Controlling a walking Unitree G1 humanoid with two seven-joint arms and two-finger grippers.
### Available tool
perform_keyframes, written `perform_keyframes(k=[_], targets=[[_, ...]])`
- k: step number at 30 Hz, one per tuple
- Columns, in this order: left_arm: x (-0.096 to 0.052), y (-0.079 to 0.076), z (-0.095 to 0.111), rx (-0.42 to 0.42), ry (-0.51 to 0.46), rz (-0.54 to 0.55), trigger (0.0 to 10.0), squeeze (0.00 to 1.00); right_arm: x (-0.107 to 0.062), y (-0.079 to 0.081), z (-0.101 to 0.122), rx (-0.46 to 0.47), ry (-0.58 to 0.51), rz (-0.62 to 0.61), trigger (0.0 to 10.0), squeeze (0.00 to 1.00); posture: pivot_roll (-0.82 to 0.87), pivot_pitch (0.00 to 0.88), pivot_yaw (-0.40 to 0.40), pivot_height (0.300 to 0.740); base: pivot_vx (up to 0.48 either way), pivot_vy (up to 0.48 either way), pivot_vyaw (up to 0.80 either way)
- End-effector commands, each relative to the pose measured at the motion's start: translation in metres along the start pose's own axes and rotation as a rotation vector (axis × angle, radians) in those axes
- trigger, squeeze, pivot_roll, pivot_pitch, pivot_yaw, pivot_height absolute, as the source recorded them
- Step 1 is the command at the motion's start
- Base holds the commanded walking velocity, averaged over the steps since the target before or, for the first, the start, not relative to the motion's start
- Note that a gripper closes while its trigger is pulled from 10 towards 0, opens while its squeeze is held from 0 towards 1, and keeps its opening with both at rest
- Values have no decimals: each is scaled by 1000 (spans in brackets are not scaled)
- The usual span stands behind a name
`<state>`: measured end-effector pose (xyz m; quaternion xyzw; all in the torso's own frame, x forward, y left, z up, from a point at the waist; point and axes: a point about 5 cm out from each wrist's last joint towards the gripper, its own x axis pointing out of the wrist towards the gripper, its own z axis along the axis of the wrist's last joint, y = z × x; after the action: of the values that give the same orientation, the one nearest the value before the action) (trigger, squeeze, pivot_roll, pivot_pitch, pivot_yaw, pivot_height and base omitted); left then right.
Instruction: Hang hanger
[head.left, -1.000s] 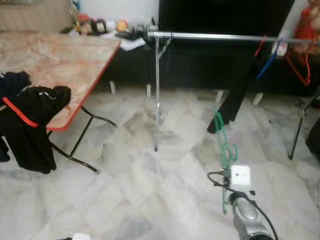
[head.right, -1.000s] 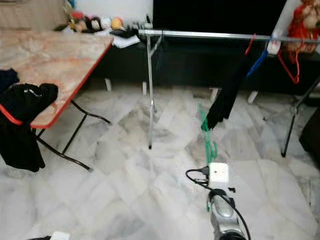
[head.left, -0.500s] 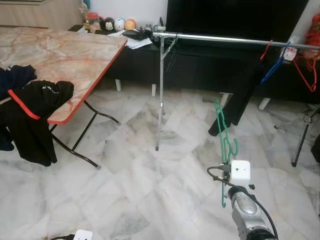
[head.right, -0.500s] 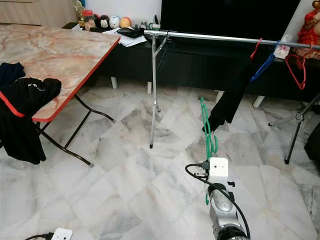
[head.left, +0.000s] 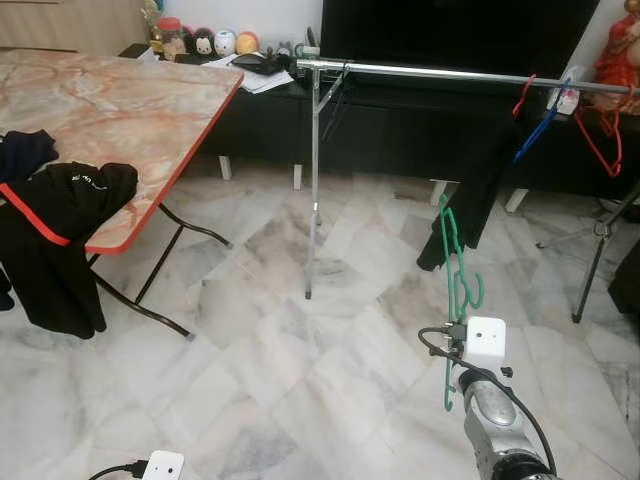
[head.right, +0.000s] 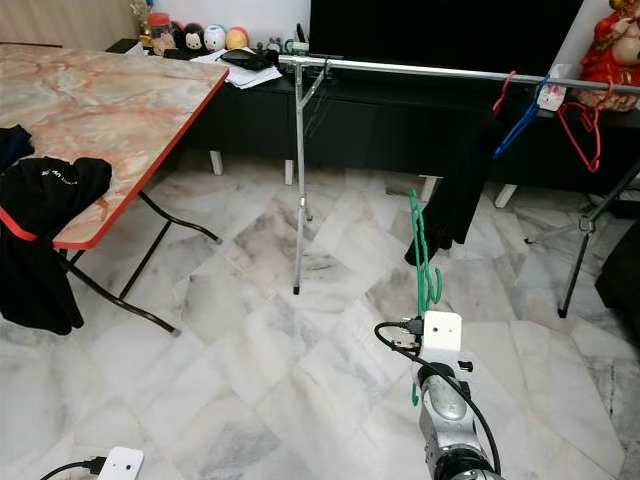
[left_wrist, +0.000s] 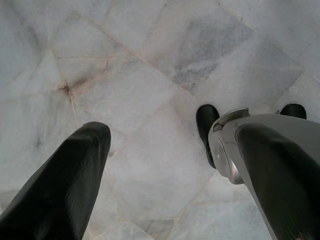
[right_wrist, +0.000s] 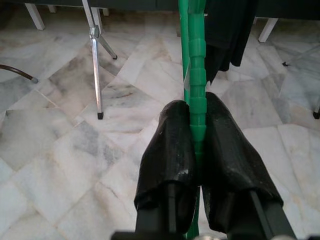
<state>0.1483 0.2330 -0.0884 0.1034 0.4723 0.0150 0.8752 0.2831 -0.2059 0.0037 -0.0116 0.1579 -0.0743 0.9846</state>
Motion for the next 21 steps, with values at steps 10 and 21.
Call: perform_keyframes(k=[10,21], targets=[[-2,1,-7,-2,21,4,10000,0,3,1,9,19,-42,-13,10000,0,-7,0,-76,740,298,0,-381],[-2,2,-5,-3,7,9,10000,0,4,7,10,13,-41,3,10000,0,-10,0,-77,740,346,0,0]])
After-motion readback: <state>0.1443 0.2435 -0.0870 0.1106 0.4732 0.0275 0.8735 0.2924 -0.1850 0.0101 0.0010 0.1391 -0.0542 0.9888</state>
